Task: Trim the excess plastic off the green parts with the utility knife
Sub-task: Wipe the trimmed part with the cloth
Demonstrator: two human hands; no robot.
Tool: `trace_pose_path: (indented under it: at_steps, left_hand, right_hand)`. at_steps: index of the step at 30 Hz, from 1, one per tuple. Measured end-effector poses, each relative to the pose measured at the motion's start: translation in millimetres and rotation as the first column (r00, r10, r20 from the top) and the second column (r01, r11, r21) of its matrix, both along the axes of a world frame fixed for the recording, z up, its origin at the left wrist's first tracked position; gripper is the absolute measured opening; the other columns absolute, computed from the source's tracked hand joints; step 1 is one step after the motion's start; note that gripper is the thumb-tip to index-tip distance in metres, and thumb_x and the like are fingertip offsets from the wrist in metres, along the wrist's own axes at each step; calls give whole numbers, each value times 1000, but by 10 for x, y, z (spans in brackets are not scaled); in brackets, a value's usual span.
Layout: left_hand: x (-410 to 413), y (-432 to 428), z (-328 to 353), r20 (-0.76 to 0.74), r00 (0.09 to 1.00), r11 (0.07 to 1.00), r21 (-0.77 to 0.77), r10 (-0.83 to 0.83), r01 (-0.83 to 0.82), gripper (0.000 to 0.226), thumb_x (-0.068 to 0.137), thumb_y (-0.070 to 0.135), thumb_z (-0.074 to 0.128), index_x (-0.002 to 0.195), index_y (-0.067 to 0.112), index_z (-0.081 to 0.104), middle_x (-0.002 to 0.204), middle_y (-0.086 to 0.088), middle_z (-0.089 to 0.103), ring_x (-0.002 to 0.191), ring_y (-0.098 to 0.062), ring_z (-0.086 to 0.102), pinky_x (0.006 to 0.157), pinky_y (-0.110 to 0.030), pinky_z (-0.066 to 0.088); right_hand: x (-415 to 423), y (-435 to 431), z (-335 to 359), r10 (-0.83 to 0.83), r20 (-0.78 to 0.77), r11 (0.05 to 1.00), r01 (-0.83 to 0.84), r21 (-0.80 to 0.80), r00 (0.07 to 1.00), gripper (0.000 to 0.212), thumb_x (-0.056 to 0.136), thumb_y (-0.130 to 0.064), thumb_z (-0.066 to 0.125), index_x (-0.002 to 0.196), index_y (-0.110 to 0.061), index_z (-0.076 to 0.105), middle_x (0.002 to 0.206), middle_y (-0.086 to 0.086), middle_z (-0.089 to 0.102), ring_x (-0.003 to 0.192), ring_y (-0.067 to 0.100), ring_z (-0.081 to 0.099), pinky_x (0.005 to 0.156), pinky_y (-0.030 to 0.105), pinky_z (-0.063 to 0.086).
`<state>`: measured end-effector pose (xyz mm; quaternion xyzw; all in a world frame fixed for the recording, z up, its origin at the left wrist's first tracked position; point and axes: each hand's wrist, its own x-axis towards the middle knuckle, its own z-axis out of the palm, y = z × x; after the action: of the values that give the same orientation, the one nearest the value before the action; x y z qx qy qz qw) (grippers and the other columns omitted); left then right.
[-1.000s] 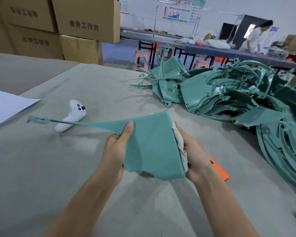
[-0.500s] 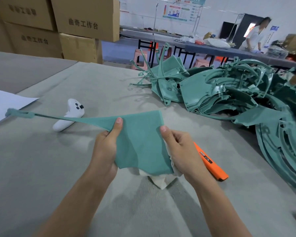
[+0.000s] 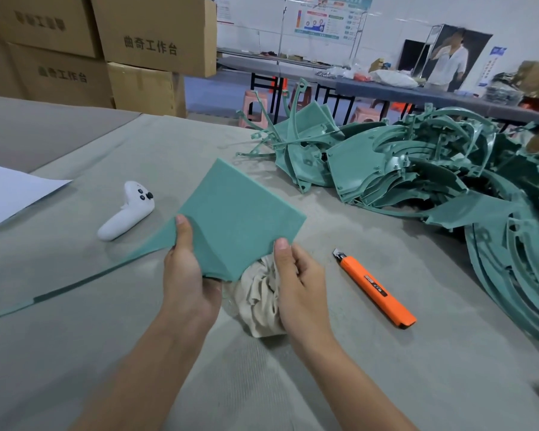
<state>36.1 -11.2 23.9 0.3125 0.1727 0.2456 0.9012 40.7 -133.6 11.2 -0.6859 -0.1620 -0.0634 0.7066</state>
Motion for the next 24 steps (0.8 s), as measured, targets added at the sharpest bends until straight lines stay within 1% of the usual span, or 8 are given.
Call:
trace_pose_path:
  at_steps: [5, 9, 12, 16, 19, 21, 22, 24]
  left_hand:
    - [6, -2, -6, 22, 1000, 994, 113, 5, -8, 32, 98, 40, 48, 114, 16, 64, 109, 1, 74, 97, -14, 71, 72, -28, 59]
    - [-13, -9, 10, 46, 998, 968, 243, 46, -56, 26, 98, 35, 51, 108, 17, 67, 111, 0, 73, 104, -18, 69, 88, -37, 56]
    - [-32, -19, 11, 24, 999, 956, 292, 30, -36, 26, 97, 35, 54, 105, 15, 69, 109, -2, 73, 104, -19, 69, 92, -40, 52]
    - [-22, -6, 11, -20, 1000, 968, 252, -17, 22, 21, 96, 31, 56, 100, 16, 70, 105, 1, 74, 96, -15, 71, 86, -36, 53]
    - [-16, 13, -5, -30, 998, 968, 244, -52, 58, 10, 92, 16, 62, 95, 16, 72, 102, 0, 75, 92, -14, 71, 77, -30, 55]
    - [-27, 19, -22, 3, 995, 950, 298, -95, 90, 14, 90, 9, 63, 98, 15, 72, 105, 0, 74, 99, -17, 70, 85, -34, 53]
    - [-38, 22, -26, 21, 992, 939, 324, -124, 111, 17, 88, 9, 63, 102, 16, 71, 109, -1, 73, 104, -18, 68, 89, -36, 52]
    - [-50, 30, -39, 59, 980, 921, 356, -191, 158, 24, 84, 14, 65, 107, 15, 70, 114, -3, 72, 108, -20, 67, 91, -37, 52]
  right_hand:
    - [75, -114, 117, -110, 46, 994, 110, 11, 993, 45, 94, -34, 58, 71, 4, 51, 62, 5, 45, 58, 15, 41, 55, 29, 34]
    - [210, -339, 288, -285, -10, 941, 282, 185, 959, 18, 97, -25, 59, 93, -21, 76, 74, 9, 72, 69, 25, 66, 63, 35, 53]
    - [408, -652, 430, -521, 40, 829, 494, 262, 853, 18, 99, -20, 57, 95, -24, 74, 85, -3, 75, 82, 17, 70, 70, 33, 57]
    - [548, -1201, 644, -754, 85, 630, 682, 372, 651, 22, 96, -29, 53, 78, -35, 66, 79, -12, 65, 70, 1, 61, 58, 21, 48]
    - [613, -1602, 636, -761, 123, 649, 748, 142, 637, 27, 91, -50, 49, 70, -38, 62, 77, -5, 59, 72, 16, 57, 64, 42, 45]
    - [690, -1784, 506, -678, 117, 676, 678, -287, 726, 30, 95, -52, 47, 81, -34, 66, 100, 4, 65, 99, 31, 59, 86, 53, 47]
    - [687, -1828, 417, -640, 114, 616, 597, -515, 759, 32, 96, -51, 48, 92, -29, 70, 124, 9, 61, 120, 34, 51, 100, 57, 41]
    - [622, -1793, 243, -613, 177, 461, 530, -712, 770, 29, 94, -43, 59, 111, -24, 72, 154, 11, 36, 144, 33, 22, 115, 58, 23]
